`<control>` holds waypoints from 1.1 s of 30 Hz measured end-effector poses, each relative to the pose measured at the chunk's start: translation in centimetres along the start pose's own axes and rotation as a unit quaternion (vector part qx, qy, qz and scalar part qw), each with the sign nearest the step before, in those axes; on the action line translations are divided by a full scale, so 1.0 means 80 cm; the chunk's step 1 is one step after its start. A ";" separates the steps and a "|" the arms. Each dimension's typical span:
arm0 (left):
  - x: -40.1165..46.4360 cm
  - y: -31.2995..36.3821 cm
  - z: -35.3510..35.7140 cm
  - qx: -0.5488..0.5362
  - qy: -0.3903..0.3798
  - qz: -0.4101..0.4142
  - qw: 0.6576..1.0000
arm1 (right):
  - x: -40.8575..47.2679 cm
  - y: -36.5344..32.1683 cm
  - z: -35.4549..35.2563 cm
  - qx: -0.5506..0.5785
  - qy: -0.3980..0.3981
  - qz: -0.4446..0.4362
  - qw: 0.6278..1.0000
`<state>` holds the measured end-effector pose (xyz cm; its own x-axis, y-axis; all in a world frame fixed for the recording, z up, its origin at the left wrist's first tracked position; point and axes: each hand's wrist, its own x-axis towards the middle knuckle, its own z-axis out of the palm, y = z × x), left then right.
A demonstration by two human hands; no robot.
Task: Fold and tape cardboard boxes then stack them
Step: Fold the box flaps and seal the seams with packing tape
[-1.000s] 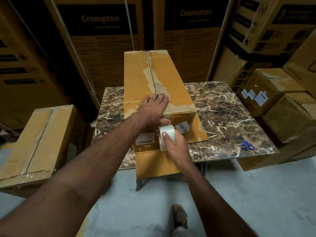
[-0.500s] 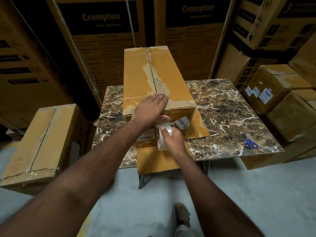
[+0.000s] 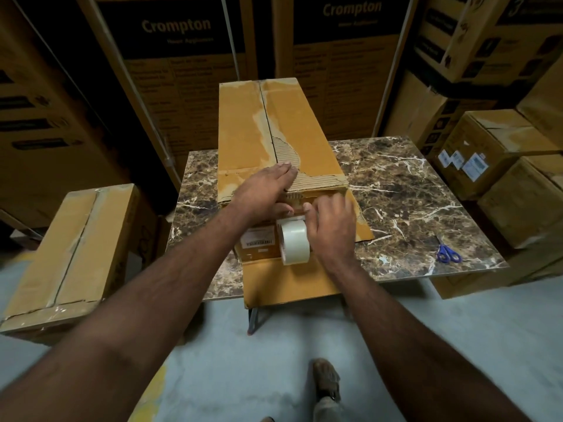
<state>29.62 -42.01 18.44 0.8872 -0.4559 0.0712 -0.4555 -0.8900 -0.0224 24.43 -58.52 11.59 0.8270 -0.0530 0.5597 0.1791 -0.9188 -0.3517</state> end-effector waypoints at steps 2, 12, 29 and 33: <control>-0.005 0.002 0.003 0.020 0.009 -0.012 1.000 | 0.021 -0.001 -0.001 -0.069 0.046 -0.046 0.996; -0.022 0.006 0.043 0.114 0.178 -0.114 0.971 | 0.050 0.024 0.035 -0.139 0.005 -0.186 0.973; -0.021 0.000 0.029 0.083 0.070 -0.097 0.989 | 0.058 0.002 0.036 -0.153 -0.127 -0.146 0.969; -0.031 0.023 0.022 -0.047 0.105 -0.138 0.984 | 0.050 0.005 0.005 -0.127 -0.176 -0.180 0.959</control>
<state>26.74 -42.53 16.44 0.9478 -0.1747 0.2667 -0.2121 -0.9701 0.1184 28.05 -58.98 13.42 0.8723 0.3803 0.3075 0.3885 -0.9207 0.0367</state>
